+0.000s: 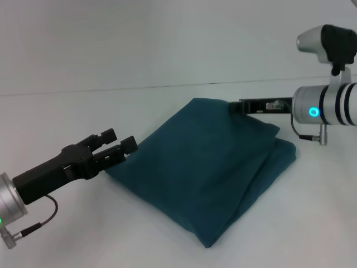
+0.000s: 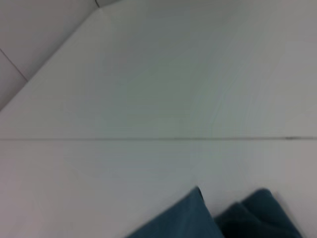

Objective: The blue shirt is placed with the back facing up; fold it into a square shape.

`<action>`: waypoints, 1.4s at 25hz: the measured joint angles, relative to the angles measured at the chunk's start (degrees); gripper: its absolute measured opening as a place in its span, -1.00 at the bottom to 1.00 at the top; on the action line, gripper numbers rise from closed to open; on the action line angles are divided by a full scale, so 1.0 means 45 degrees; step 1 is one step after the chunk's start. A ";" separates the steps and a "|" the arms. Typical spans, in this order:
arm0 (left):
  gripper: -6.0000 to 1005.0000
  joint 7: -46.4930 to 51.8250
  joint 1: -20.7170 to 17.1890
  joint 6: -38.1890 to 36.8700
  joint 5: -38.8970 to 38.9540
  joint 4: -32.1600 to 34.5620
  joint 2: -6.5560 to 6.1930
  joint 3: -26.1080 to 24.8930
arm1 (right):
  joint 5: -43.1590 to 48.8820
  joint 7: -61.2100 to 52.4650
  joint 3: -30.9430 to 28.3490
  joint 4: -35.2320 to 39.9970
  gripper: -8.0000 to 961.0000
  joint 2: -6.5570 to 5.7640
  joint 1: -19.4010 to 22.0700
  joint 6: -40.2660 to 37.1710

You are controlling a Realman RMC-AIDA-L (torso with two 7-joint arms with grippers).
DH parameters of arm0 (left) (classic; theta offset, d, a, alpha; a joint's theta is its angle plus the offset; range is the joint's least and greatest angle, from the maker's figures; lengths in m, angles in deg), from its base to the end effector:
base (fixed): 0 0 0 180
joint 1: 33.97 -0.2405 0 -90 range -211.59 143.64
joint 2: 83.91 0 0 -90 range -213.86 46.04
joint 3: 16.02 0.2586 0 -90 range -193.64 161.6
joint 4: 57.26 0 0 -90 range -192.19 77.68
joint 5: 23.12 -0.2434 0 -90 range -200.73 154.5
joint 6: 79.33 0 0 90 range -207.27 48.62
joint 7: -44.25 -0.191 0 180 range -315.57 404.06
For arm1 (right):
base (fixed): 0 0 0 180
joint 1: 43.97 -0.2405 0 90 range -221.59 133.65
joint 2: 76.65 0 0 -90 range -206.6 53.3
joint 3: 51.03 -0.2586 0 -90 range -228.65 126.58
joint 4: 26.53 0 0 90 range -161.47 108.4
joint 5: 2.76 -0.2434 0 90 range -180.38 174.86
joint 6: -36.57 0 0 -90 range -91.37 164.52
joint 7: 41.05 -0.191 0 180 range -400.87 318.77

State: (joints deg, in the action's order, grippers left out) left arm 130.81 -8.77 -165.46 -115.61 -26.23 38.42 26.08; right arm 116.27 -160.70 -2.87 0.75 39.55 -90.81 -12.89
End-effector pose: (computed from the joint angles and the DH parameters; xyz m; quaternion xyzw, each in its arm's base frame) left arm -0.2562 0.3693 -0.0470 -0.8235 -0.3554 -0.4156 0.1510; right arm 0.2525 0.5083 -0.0536 -0.8173 0.4774 0.1647 0.2775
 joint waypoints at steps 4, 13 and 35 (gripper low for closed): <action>0.90 0.0027 -0.0029 0.0019 0.0043 0.0000 0.0021 -0.0001 | -0.0810 0.0517 0.0002 0.0877 -0.98 0.0050 0.0405 -0.0460; 0.90 0.0181 -0.0054 0.0003 0.0074 -0.0001 0.0024 -0.0261 | -0.1435 0.0555 -0.0042 0.2178 -0.98 0.0002 0.0784 -0.1288; 0.90 0.0334 -0.0055 -0.0029 0.0103 -0.0020 0.0010 -0.0870 | -0.1959 0.0191 -0.0137 0.4697 -0.98 0.0096 0.1120 -0.2754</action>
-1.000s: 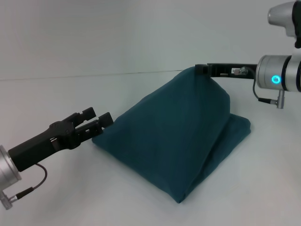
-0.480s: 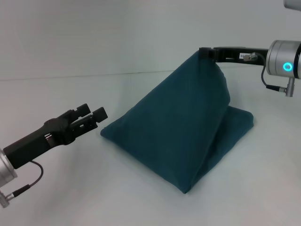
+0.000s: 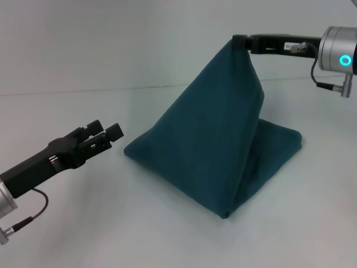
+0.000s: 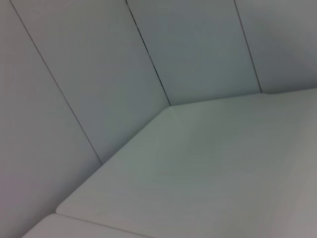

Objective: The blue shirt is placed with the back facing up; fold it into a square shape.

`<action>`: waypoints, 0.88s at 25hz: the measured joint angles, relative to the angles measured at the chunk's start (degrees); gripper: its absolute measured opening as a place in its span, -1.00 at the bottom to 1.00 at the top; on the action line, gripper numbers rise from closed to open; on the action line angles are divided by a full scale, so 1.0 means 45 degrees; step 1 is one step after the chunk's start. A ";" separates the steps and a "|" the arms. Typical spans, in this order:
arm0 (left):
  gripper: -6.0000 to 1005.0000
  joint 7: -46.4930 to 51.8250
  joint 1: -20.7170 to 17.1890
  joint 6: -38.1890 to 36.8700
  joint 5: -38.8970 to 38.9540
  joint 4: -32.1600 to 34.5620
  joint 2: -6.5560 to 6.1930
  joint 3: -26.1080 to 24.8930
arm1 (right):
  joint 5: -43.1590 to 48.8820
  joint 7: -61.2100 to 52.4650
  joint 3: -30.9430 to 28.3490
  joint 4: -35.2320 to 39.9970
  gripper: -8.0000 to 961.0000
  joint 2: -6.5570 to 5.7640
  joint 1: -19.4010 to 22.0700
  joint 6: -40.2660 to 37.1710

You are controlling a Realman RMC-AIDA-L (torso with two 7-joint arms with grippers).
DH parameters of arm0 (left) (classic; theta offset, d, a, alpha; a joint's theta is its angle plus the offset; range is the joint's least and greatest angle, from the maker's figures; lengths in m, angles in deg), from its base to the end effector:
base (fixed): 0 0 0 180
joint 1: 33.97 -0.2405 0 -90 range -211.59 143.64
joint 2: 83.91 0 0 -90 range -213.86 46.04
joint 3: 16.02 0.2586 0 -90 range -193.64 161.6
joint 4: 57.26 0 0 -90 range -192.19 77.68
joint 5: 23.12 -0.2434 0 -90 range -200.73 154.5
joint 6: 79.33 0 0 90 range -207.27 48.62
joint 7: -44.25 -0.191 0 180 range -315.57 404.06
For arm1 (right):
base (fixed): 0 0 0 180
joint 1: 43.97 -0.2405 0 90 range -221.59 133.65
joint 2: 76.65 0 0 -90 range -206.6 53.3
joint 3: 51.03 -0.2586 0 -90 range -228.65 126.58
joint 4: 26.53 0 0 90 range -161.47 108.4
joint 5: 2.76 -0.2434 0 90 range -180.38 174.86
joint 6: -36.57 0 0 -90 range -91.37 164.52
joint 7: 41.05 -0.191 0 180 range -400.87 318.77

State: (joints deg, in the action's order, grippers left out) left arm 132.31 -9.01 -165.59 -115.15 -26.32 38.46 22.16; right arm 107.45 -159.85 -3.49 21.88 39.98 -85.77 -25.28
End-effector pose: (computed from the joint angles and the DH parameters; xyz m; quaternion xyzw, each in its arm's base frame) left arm -0.2636 0.3736 -0.0332 -0.7998 -0.3733 -0.4379 0.1708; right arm 0.1827 0.5151 0.0289 -0.8413 0.3753 0.2749 0.2753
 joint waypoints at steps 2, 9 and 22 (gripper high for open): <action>0.90 -0.0001 0.0000 -0.0004 0.0001 0.0000 -0.0004 -0.0027 | -0.0164 -0.0004 0.0000 0.0258 -0.98 0.0010 0.0069 -0.0158; 0.90 -0.0001 0.0000 -0.0012 0.0004 0.0001 -0.0006 -0.0068 | -0.0338 -0.0023 -0.0144 0.0476 -0.96 0.0036 0.0412 -0.0272; 0.90 0.0162 0.0073 0.0104 -0.0090 -0.0086 0.0032 0.0006 | -0.0243 0.0140 -0.0394 -0.1166 -0.92 0.0035 0.1177 0.1464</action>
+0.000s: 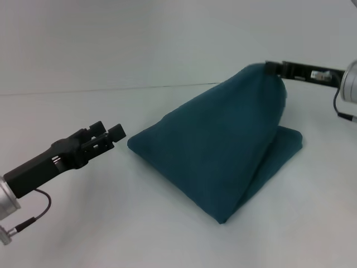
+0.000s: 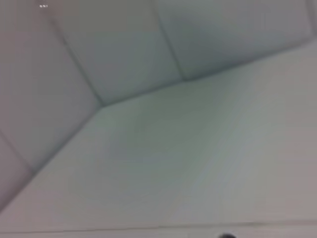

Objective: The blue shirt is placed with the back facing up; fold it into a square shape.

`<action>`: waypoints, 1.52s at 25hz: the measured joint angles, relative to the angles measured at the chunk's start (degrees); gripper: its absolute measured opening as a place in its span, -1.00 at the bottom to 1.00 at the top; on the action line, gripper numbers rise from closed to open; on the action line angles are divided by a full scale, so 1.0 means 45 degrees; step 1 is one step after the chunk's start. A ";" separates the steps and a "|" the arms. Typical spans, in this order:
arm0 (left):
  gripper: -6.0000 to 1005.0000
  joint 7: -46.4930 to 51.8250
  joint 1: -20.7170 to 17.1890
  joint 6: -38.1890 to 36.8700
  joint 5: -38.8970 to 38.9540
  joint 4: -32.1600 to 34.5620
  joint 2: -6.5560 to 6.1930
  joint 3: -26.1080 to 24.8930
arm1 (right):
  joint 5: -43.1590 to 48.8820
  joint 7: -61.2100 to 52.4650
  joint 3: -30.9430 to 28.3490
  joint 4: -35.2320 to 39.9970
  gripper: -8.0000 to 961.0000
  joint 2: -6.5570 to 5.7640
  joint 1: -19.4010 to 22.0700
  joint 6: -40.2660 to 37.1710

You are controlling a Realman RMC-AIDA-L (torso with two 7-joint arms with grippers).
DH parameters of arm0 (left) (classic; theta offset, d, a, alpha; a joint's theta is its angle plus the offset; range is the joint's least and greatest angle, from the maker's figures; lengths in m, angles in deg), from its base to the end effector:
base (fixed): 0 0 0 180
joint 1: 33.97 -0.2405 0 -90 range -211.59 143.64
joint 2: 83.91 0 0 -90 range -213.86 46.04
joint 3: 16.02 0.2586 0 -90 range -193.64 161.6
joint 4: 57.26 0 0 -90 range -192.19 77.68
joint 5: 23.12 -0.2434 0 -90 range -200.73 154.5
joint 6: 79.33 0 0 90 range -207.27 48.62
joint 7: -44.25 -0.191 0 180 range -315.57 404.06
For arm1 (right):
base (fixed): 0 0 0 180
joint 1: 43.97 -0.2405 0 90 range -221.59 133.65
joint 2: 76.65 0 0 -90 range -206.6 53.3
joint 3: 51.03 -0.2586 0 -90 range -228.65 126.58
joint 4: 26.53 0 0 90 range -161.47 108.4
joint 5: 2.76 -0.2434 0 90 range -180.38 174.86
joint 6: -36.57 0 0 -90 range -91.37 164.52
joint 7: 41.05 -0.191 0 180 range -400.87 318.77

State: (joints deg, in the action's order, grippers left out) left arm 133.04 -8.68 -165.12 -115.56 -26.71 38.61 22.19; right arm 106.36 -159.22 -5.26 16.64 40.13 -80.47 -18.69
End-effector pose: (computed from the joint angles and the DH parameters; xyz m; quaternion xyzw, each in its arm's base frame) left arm -0.2628 0.3743 -0.0371 -0.7981 -0.3814 -0.4360 0.1660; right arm 0.2598 0.5024 0.0242 -0.7832 0.4580 0.2696 0.3227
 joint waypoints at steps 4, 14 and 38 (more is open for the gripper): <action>0.90 0.0011 0.0045 0.0036 -0.0036 -0.0206 0.0002 0.0019 | 0.0044 0.0152 0.0076 -0.1368 -0.90 -0.0075 -0.0096 0.1268; 0.90 0.0014 0.0044 0.0220 -0.0181 -0.0265 0.0002 0.0025 | -0.0085 0.0945 -0.0244 -0.1025 -0.28 0.0122 0.0006 0.2186; 0.90 0.0011 0.0054 0.0164 -0.0201 -0.0265 0.0072 0.0490 | 0.2702 -0.1957 -0.0398 -0.0512 0.43 -0.1628 0.0106 -0.2185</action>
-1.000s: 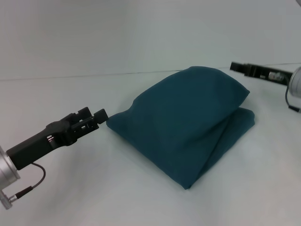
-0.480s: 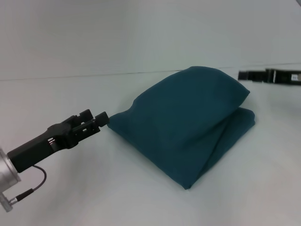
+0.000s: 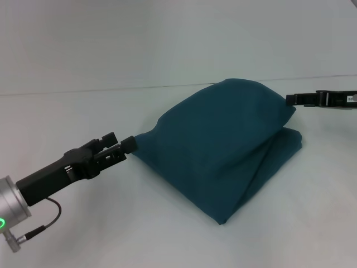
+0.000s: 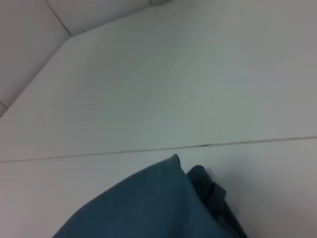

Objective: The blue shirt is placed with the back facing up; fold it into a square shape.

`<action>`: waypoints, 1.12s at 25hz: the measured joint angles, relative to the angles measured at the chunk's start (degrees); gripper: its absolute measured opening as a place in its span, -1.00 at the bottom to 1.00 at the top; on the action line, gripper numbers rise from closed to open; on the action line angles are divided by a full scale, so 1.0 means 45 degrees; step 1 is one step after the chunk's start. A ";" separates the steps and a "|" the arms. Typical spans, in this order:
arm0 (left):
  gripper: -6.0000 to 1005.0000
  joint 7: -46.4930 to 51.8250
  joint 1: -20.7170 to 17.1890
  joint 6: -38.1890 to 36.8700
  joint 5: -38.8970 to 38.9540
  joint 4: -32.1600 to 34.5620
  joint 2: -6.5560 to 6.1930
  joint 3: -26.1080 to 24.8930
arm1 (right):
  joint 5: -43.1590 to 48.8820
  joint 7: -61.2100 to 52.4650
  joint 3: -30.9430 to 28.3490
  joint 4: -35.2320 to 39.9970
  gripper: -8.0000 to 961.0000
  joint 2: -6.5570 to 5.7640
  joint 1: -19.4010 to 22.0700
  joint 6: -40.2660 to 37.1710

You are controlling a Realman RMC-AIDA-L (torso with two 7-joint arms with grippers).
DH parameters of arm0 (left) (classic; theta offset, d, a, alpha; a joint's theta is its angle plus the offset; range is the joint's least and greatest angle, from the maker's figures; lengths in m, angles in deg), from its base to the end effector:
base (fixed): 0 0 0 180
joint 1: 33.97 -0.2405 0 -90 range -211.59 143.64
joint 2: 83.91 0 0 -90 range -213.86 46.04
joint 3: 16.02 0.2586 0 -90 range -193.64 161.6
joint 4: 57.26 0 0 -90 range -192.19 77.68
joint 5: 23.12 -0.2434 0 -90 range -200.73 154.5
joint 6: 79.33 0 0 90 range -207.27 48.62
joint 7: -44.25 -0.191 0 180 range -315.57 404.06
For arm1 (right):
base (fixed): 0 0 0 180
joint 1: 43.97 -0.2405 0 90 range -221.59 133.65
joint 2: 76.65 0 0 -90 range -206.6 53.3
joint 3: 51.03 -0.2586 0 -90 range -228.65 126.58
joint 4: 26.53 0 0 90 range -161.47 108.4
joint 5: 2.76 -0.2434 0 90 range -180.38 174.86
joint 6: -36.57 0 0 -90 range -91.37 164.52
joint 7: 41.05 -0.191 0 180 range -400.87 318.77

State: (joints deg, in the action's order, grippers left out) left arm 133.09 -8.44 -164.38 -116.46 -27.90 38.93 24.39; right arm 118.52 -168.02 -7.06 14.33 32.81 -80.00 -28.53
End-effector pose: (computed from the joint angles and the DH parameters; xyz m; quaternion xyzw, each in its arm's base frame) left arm -0.2603 0.3692 -0.0536 -0.8062 -0.3894 -0.4206 0.1465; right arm 0.3076 0.4789 0.0538 -0.7913 0.5092 0.1732 0.2907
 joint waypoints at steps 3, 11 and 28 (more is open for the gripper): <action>0.90 -0.0007 -0.0062 0.0015 0.0000 0.0000 0.0028 -0.0006 | 0.0003 0.0095 0.0050 0.0000 0.43 0.0021 -0.0099 0.0106; 0.90 -0.0012 -0.0102 0.0126 0.0001 -0.0012 0.0046 -0.0043 | 0.0264 0.0763 0.0180 -0.0168 0.34 0.0602 -0.0498 0.1497; 0.90 0.0002 -0.0114 0.0368 0.0002 -0.0318 0.0053 -0.0030 | 0.1058 0.0886 0.0100 -0.0770 0.19 0.0965 -0.0651 0.2418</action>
State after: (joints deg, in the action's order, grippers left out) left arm 133.10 -8.95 -162.73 -116.45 -29.33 39.17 24.26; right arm 123.28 -164.04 -6.61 10.87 37.15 -82.93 -17.65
